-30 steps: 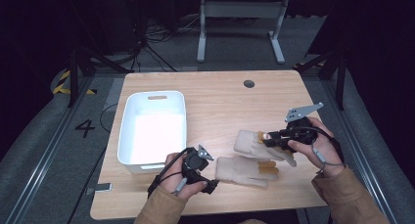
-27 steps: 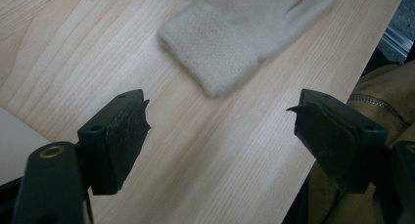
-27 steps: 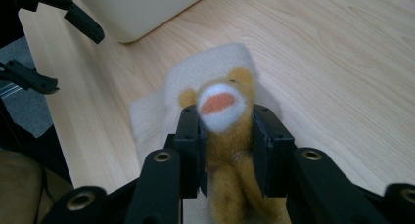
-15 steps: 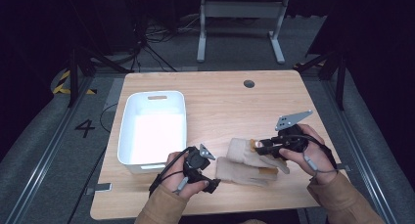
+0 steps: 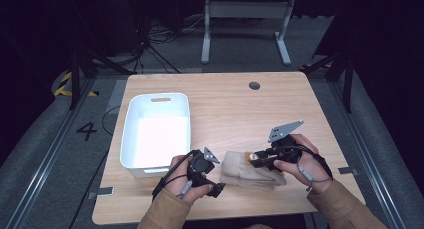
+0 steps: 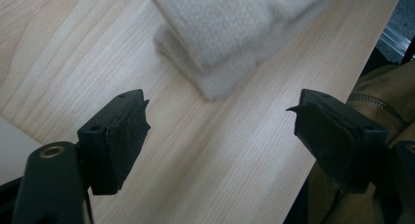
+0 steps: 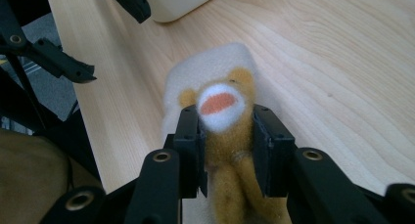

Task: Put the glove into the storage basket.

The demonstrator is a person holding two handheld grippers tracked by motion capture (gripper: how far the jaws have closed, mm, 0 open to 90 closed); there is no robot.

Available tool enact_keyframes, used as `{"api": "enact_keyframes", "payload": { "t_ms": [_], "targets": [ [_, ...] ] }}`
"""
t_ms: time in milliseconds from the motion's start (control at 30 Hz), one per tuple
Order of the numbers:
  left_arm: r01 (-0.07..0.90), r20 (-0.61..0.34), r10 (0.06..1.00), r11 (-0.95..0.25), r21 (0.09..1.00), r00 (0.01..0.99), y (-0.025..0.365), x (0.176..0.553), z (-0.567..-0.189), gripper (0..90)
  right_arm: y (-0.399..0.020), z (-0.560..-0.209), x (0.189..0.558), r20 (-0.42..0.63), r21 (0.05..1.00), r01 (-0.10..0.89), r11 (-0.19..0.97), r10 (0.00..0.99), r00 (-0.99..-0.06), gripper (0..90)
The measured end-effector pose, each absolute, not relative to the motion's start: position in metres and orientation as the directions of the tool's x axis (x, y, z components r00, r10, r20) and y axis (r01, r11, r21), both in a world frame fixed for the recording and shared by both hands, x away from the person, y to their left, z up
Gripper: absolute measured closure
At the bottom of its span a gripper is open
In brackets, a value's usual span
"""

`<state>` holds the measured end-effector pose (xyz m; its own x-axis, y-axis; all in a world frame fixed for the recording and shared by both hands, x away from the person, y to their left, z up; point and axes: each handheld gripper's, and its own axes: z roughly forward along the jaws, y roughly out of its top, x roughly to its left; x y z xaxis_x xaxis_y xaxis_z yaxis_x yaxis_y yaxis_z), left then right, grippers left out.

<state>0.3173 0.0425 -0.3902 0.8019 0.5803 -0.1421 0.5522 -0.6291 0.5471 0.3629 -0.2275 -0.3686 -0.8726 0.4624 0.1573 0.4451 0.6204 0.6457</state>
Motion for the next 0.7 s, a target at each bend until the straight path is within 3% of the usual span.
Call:
{"api": "enact_keyframes", "payload": {
  "t_ms": [700],
  "targets": [
    [0.539, -0.141, 0.564, -0.640, 0.547, 0.813, 0.036, 0.321, -0.390, 20.6, -0.220, -0.388, 0.358, 0.156, 0.588, 0.454, 0.669, 0.457, -0.875, 65.9]
  ]
}}
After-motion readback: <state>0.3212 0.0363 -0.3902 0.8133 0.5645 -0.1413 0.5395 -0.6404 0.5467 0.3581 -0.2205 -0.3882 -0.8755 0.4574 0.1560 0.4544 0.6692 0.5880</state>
